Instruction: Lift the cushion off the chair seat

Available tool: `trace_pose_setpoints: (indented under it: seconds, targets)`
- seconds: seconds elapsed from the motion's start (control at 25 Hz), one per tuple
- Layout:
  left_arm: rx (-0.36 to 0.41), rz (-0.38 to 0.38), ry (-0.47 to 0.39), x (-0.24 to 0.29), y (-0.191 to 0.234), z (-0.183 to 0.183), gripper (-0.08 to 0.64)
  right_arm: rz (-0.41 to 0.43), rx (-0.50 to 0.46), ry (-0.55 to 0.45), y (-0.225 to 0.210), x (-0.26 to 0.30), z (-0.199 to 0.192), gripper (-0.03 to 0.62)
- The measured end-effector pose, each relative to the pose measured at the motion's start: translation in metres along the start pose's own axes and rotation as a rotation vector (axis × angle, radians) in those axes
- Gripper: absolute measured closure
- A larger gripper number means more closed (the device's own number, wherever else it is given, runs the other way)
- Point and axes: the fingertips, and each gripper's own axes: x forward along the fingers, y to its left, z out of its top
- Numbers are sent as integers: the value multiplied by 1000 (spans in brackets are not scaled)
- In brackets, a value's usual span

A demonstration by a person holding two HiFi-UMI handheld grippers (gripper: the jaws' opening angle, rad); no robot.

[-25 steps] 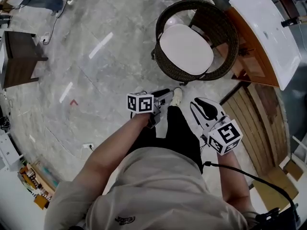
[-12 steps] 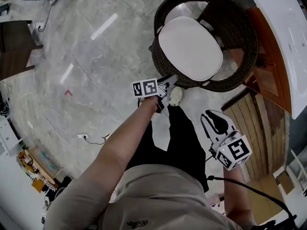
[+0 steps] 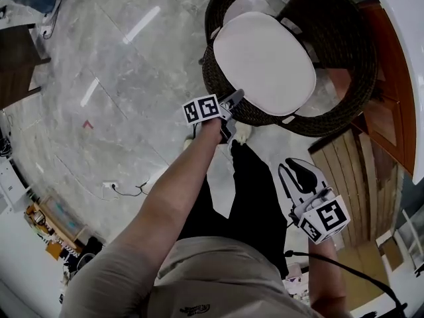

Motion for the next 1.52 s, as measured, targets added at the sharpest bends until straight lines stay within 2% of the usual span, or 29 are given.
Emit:
trace_pose_setpoints:
  seconds: [0.36,0.56,0.72,0.84,1.0,1.16,1.52]
  targets:
    - [-46,45,-19,19,26,4,339,-9,43,5,-15,9,-13,510]
    - [-60,2,-20,29,18,5,339,-17,64,-4,-24,10,-17,511]
    - [-57,20,-7,47,13,9,339,-20,73,-1,-26,10,-20,512]
    - [-79,-24,-14,54,7,11,341,-20,80,2,-26,8,-24,512]
    - [-111,-32,-25,62,6,17,410,-27,92,8,-31,4,-28,512]
    - [-89,-32,-26,57,-3,18,462,-29,91,-4,-31,1,-20,515]
    - [-54,-80,-41,38,-43,22,495,-7,78,-30,-17,-5,-2,518]
